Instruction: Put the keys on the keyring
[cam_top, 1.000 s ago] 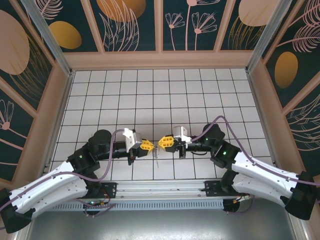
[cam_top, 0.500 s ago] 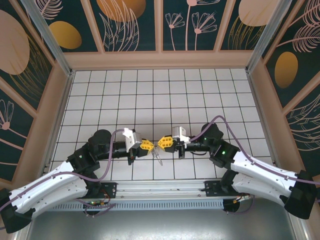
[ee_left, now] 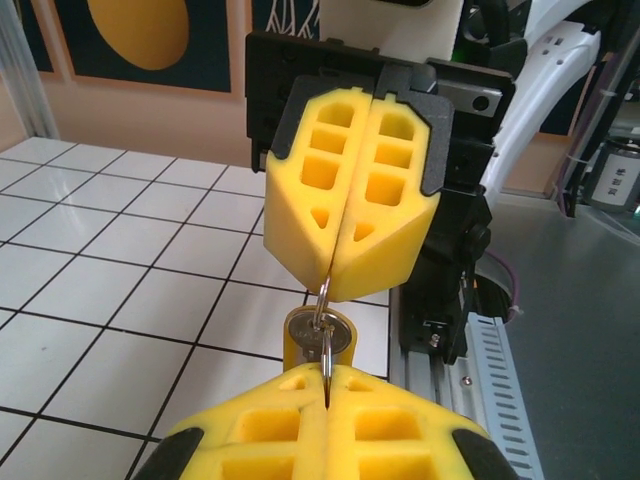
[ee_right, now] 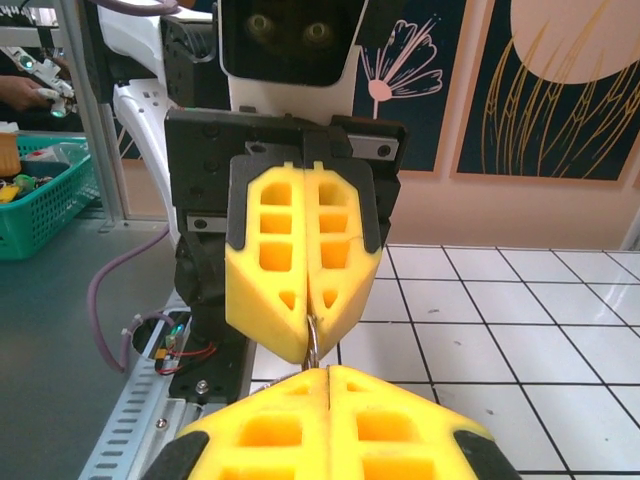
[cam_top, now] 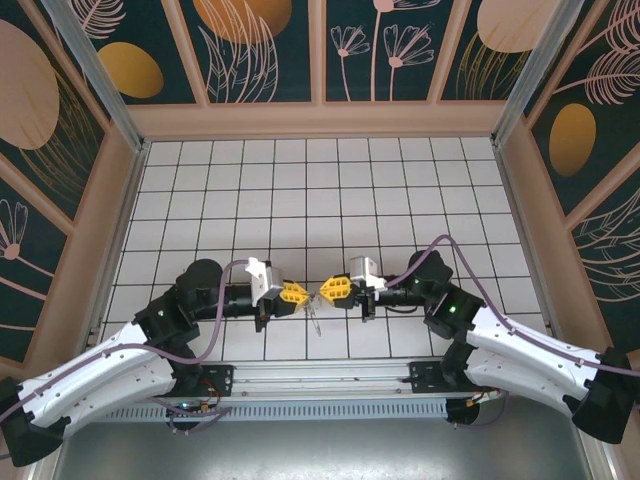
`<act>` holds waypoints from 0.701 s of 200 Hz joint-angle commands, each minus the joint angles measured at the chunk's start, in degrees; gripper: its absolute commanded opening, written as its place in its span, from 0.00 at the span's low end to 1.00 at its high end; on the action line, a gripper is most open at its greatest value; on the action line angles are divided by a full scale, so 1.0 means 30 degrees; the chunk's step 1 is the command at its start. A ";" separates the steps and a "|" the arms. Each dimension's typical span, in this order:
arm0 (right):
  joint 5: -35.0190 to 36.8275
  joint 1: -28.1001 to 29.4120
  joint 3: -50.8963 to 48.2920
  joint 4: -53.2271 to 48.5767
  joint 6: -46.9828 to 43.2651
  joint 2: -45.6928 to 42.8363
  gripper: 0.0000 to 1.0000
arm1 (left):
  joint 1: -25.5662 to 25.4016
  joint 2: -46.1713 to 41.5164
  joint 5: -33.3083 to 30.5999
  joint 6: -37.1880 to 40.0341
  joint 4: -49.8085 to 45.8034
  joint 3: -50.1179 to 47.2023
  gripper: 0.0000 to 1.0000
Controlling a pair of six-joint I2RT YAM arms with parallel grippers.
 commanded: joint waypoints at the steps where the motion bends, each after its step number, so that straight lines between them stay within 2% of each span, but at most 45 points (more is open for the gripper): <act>1: -0.0636 -0.0069 -0.0121 0.0191 -0.0059 -0.0242 0.00 | -0.0052 -0.0520 0.0868 0.0026 0.1300 0.0456 0.00; 140: -0.1364 -0.0032 -0.0014 0.0163 0.0224 -0.0117 0.00 | -0.0075 -0.0261 0.0710 0.0070 0.1329 0.0430 0.00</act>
